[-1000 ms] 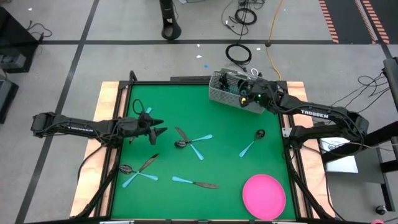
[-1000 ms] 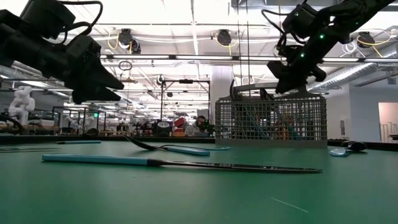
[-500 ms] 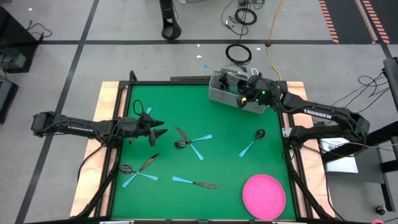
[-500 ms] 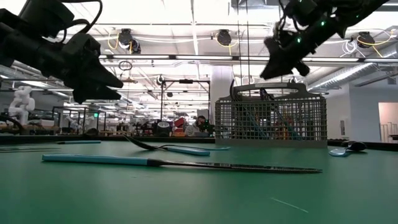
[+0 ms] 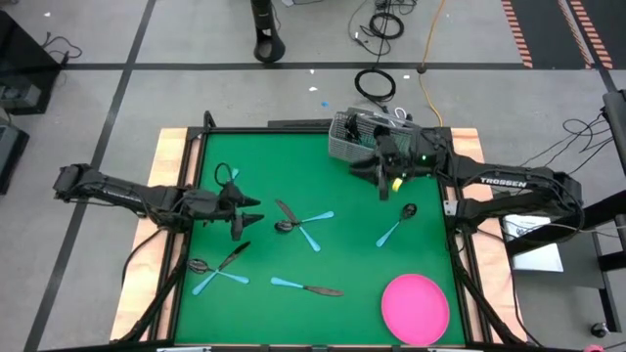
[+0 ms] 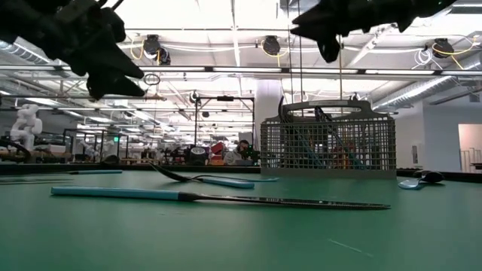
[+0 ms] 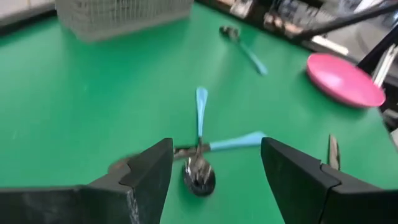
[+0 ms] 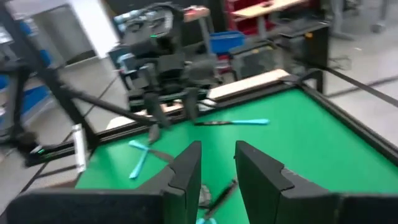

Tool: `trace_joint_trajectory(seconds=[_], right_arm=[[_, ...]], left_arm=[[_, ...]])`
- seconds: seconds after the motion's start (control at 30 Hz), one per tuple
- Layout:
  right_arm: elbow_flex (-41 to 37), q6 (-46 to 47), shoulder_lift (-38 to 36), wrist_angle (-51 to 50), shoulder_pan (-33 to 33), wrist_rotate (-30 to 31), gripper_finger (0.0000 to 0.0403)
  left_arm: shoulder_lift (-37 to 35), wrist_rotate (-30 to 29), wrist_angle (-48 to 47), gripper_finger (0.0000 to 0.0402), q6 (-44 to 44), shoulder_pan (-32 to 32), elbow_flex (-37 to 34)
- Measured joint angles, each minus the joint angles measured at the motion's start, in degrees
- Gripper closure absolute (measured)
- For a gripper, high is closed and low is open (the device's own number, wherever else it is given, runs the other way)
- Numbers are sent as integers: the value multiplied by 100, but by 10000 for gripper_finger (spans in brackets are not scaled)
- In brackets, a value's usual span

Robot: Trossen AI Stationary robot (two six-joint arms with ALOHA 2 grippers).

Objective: Sort silverware
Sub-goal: Put the blue spoon into the silverware basket

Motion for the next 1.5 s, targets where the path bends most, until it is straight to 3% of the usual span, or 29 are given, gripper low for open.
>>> trace_joint_trajectory(seconds=[0.23, 0.47, 0.63, 0.77, 1.13, 1.5], right_arm=[[0, -258, 73, 122, 826, 414, 316], [2, -578, 398, 201, 1596, 1135, 316], [0, -734, 909, 418, 2007, 1377, 316], [-2, -973, 1333, 647, 2214, 1372, 316], [-2, -1089, 1582, 889, 2200, 1363, 316], [-2, -1198, 1582, 927, 2200, 1355, 316]], left_arm=[[708, -28, -1037, 155, -707, -500, 624], [1922, 1102, -2622, 155, -1422, -1068, 1499], [2799, 1441, -3770, 155, -1529, -1619, 1943], [3109, 1921, -3955, 155, -1547, -2102, 2008], [3110, 2175, -4721, 155, -2885, -2973, 2010], [3865, 2370, -4780, 155, -2596, -3364, 2010]])
